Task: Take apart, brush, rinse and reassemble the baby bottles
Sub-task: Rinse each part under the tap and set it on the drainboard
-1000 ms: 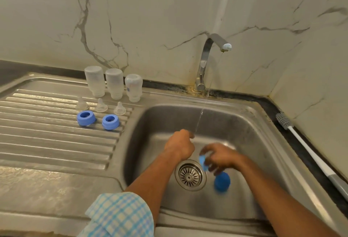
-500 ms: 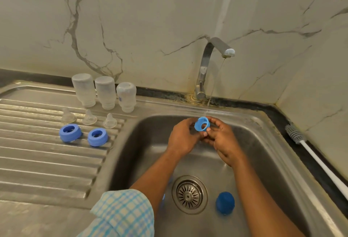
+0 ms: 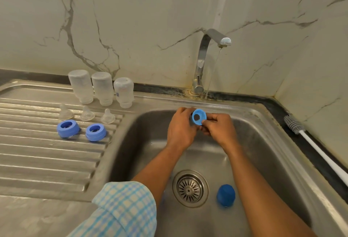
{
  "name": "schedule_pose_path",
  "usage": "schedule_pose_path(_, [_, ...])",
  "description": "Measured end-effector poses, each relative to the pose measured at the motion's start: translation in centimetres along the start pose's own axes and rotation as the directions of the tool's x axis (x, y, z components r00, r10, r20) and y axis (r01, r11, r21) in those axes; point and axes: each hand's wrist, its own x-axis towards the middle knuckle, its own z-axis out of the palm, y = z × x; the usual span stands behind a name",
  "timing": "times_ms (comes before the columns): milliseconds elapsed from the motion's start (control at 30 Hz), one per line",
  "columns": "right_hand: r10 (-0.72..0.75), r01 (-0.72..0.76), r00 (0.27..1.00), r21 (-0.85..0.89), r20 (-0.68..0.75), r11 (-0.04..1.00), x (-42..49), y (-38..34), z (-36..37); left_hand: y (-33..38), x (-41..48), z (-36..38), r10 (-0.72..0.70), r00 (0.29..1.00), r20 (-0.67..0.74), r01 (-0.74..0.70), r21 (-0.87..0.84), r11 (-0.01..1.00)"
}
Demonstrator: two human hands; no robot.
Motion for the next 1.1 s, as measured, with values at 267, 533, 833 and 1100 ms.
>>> schedule_pose_path(267, [-0.126,0.064,0.98,-0.355,-0.155,0.933,0.3,1.2,0.6,-0.6,-0.5,-0.3,0.251,0.954,0.165,-0.286,0.242,0.927])
schedule_pose_path(533, [-0.088,0.093,0.996,-0.3,0.027,0.95,0.0,0.8,1.2,-1.6,-0.7,-0.5,0.221,0.964,0.151,-0.257,0.298,0.919])
schedule_pose_path(833, [-0.124,0.095,0.99,-0.342,-0.065,0.935,0.0,1.1,1.5,-1.4,-0.5,-0.2,0.216,0.96,0.181,-0.267,0.34,0.902])
schedule_pose_path(1100, [-0.112,0.073,0.991,-0.418,-0.07,0.905,0.1,1.4,1.1,-1.5,-0.5,-0.4,0.27,0.936,0.224,-0.339,0.379,0.861])
